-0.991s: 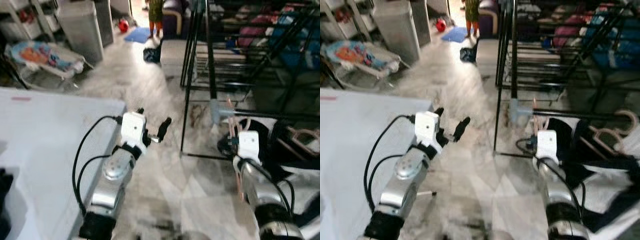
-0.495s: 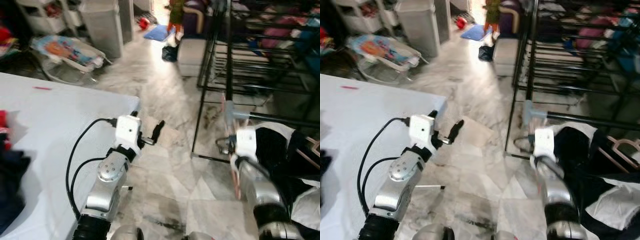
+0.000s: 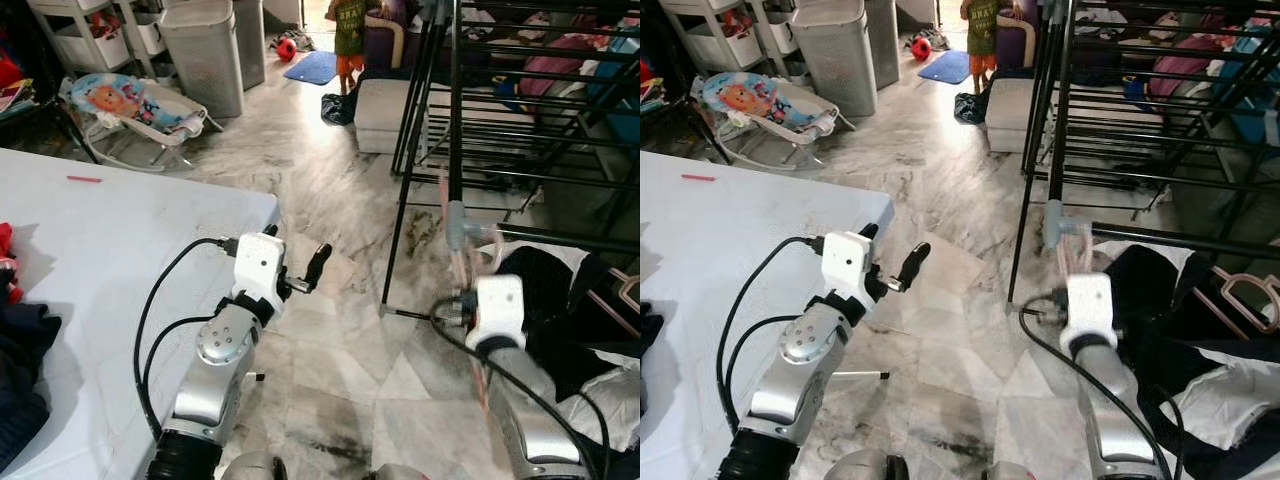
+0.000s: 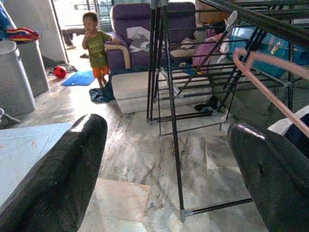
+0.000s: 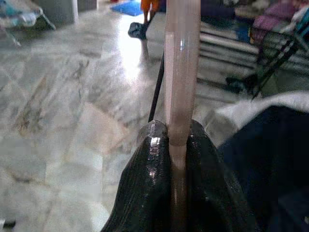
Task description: Hang hanger
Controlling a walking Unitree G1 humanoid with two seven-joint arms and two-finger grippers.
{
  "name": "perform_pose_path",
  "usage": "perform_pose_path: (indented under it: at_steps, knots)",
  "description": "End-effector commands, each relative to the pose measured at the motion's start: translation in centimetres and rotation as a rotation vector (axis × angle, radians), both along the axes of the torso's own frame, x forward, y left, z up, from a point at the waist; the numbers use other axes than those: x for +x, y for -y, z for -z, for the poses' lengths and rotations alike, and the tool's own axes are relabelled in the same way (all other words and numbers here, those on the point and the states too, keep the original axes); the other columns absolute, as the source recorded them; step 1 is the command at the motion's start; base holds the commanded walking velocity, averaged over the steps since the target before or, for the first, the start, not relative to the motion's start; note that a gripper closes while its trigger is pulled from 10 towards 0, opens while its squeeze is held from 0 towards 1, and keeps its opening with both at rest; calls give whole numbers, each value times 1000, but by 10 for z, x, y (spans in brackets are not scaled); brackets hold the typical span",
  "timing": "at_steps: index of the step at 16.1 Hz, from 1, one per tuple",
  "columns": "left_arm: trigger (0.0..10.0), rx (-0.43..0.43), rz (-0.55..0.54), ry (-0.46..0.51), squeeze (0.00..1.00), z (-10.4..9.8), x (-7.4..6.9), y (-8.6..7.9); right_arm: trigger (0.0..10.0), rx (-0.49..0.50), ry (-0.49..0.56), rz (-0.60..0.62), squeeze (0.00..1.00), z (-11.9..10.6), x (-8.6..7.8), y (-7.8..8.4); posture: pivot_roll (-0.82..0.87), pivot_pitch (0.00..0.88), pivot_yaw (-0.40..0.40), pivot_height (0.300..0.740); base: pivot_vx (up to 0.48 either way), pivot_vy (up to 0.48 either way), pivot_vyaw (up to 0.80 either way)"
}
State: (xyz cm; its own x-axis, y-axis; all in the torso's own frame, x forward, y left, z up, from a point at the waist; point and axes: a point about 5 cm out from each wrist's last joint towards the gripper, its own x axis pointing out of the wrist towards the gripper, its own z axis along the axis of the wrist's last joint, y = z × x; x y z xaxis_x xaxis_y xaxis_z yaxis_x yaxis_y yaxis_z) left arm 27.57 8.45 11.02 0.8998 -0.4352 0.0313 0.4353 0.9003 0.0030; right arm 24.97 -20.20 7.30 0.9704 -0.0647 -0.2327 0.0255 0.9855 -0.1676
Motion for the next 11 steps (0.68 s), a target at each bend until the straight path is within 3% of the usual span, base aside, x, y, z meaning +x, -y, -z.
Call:
perform_pose_path:
  at_steps: [1,6,11]
  knots:
    - [10000,10,-1,10,0,-4,3,0,10000,-1,24,3,0,-7,5,-2,-39,0,45,740,0,0,0]
    - [10000,15,-6,10,0,-3,3,-1,10000,118,-116,199,0,-3,38,19,-27,0,35,740,0,0,0]
    - [10000,13,-5,3,0,-2,2,2,10000,181,-223,244,0,14,45,28,-20,0,16,740,0,0,0]
